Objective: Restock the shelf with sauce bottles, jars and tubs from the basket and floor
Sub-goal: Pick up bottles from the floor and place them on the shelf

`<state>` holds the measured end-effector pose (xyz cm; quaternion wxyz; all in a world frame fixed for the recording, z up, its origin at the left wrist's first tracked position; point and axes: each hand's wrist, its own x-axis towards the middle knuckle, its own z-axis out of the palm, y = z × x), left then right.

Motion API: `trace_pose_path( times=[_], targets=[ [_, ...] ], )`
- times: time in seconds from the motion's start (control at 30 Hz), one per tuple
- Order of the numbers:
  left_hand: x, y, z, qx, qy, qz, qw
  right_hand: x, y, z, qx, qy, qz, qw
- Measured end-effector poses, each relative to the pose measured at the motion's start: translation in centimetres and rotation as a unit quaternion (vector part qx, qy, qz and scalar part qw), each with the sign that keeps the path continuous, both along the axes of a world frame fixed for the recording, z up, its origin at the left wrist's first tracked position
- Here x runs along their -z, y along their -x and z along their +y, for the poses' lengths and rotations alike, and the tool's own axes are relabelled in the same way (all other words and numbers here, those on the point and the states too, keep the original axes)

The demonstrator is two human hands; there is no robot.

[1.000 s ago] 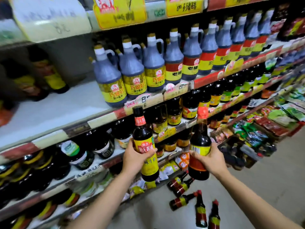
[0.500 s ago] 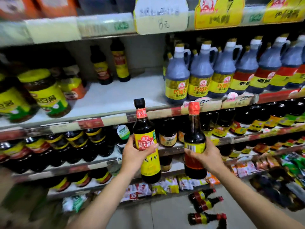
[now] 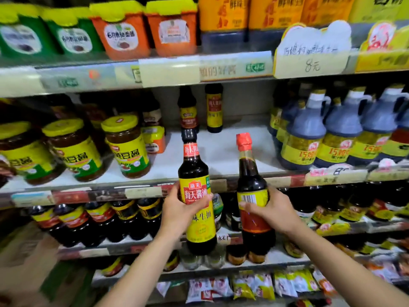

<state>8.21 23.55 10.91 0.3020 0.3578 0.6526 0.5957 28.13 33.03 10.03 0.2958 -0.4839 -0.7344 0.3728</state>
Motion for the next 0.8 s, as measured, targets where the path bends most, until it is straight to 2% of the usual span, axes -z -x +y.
trace_pose_path(
  times=[0.33, 0.57, 0.8],
  targets=[
    [-4.6, 2.1, 5.9, -0.014, -0.040, 0.004, 0.999, -6.0, 3.8, 6.2, -0.026, 0.001, 0.072, 0.997],
    [-7.3, 3.1, 10.5, -0.003, -0.055, 0.030, 0.998, -7.4, 6.3, 10.7, -0.019, 0.023, 0.125, 0.992],
    [-7.7, 4.7, 13.9, -0.032, -0.073, 0.050, 0.996, -8.1, 8.3, 13.8, -0.018, 0.026, 0.147, 0.989]
  ],
)
